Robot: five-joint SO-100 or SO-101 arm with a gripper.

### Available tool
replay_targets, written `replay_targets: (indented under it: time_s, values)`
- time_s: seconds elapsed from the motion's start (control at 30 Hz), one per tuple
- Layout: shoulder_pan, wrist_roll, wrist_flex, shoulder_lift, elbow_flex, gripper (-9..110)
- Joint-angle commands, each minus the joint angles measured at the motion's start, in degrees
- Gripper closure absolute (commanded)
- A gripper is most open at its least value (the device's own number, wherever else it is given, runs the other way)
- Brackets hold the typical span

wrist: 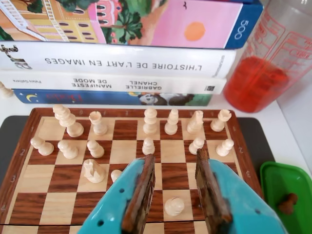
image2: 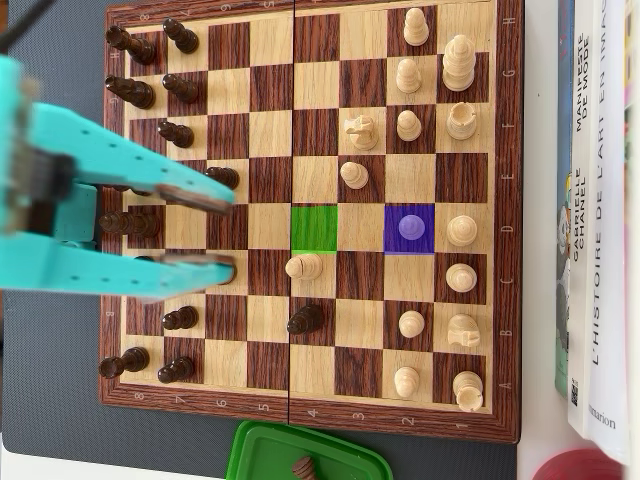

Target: Play chess

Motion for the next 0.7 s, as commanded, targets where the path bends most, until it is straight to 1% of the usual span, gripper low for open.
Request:
replay_targets:
  time_s: [0.0, 0.2, 0.27, 0.43, 0.67]
  values:
    - [-0.18, 3.08, 1.41, -5.89, -6.86, 88]
    - [-0.79, 7.12, 14.5, -19.78, -19.69, 88]
    - [-1.41, 7.73, 17.23, -24.43, -24.79, 88]
    - [-3.34, 10.46, 19.51, -37.27, -35.42, 88]
    - [-3.34, 10.55, 21.09, -50.98, -44.47, 88]
